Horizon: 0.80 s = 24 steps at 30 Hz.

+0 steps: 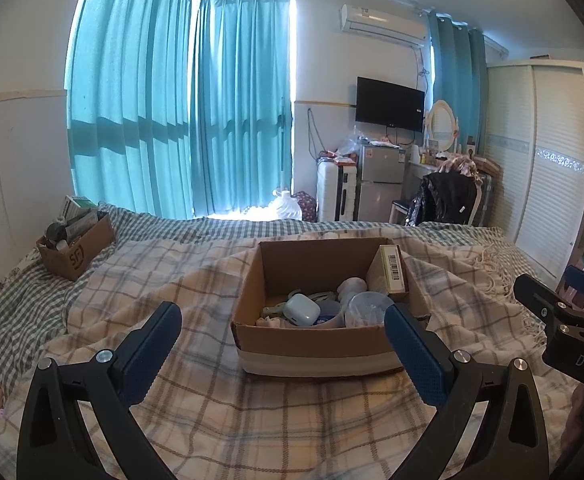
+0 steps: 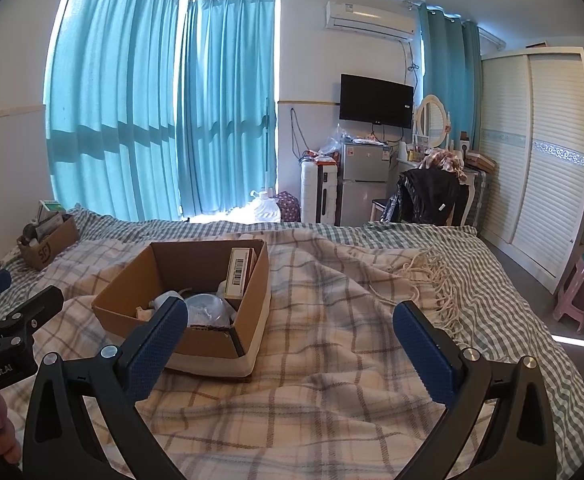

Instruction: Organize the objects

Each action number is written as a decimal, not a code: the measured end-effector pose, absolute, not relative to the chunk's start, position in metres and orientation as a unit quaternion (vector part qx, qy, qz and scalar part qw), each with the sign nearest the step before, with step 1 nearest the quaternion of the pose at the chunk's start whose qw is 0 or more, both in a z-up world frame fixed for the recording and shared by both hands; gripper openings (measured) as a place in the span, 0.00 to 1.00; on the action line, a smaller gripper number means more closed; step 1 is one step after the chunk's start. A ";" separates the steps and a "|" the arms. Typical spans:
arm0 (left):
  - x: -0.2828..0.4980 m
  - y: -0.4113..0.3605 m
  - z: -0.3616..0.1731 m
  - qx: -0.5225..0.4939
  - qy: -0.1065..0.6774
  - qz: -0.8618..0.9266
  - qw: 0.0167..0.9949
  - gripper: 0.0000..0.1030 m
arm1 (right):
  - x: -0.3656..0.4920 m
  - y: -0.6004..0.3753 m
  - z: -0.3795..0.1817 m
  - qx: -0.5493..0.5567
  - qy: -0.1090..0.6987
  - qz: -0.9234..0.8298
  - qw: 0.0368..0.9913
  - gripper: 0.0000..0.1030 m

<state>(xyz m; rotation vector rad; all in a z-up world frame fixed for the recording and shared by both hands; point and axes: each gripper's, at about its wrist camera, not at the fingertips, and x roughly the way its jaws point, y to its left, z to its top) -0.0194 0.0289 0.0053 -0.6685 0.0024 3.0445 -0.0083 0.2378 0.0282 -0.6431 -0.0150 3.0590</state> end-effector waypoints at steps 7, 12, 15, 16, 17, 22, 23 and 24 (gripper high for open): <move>-0.022 0.029 0.003 -0.221 -0.001 0.975 0.013 1.00 | -0.010 0.240 0.026 -0.208 0.000 0.978 0.009 1.00; -0.023 0.030 0.001 -0.226 -0.002 0.974 0.014 1.00 | -0.010 0.240 0.025 -0.210 0.000 0.978 0.010 1.00; -0.023 0.031 0.001 -0.226 0.001 0.974 0.011 1.00 | -0.010 0.239 0.024 -0.210 -0.001 0.978 0.012 1.00; -0.022 0.031 0.001 -0.225 0.001 0.974 0.010 1.00 | -0.010 0.239 0.024 -0.209 -0.001 0.978 0.013 1.00; -0.022 0.031 0.001 -0.225 0.003 0.974 0.007 1.00 | -0.010 0.240 0.025 -0.209 -0.001 0.978 0.014 1.00; -0.020 0.028 0.002 -0.220 -0.005 0.975 0.009 1.00 | -0.009 0.240 0.024 -0.210 -0.003 0.978 0.015 1.00; -0.020 0.028 0.002 -0.218 -0.008 0.976 0.007 1.00 | -0.010 0.240 0.024 -0.210 -0.004 0.978 0.015 1.00; -0.019 0.027 0.002 -0.218 -0.010 0.976 0.006 1.00 | -0.009 0.239 0.024 -0.210 -0.005 0.978 0.015 1.00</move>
